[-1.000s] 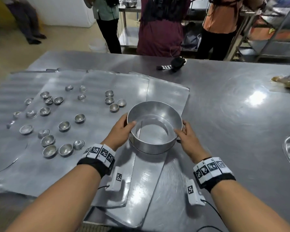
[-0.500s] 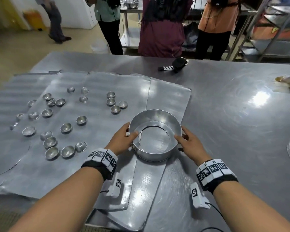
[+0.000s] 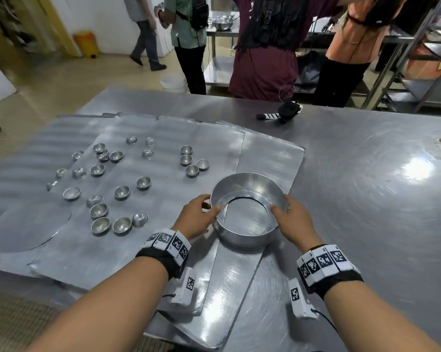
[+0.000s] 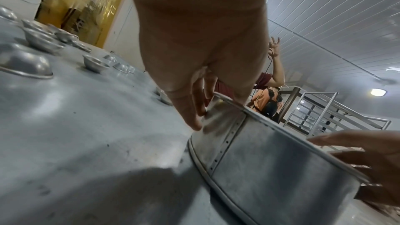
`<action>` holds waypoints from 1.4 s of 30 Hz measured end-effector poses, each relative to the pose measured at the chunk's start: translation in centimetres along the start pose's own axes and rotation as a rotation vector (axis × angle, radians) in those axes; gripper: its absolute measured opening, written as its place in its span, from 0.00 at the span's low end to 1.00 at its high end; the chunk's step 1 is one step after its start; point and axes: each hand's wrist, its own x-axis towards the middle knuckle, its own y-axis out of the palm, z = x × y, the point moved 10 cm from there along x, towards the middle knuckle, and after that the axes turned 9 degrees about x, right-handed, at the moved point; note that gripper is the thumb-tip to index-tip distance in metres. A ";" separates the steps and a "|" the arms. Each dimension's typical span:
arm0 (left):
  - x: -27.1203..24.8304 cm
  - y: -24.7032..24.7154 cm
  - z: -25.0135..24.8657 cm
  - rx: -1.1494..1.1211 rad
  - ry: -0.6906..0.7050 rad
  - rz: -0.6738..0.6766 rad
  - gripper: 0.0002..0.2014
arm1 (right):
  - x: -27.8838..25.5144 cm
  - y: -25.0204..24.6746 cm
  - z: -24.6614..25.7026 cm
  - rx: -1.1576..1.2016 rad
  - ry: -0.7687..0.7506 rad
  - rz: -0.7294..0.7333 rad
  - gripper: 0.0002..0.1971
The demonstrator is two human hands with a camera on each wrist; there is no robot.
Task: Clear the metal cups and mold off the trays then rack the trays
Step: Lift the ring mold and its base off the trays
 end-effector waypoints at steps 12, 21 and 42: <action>-1.0 -0.4 0.9 0.015 -0.051 -0.011 0.26 | -1.2 -0.5 0.5 -0.096 -0.048 -0.017 0.25; -5.6 -14.3 5.6 -0.056 -0.065 -0.366 0.10 | -2.7 8.6 10.5 -0.113 -0.285 0.087 0.14; -9.9 -45.5 37.5 0.120 -0.532 -0.517 0.24 | -7.8 53.6 26.0 -0.276 -0.240 0.591 0.20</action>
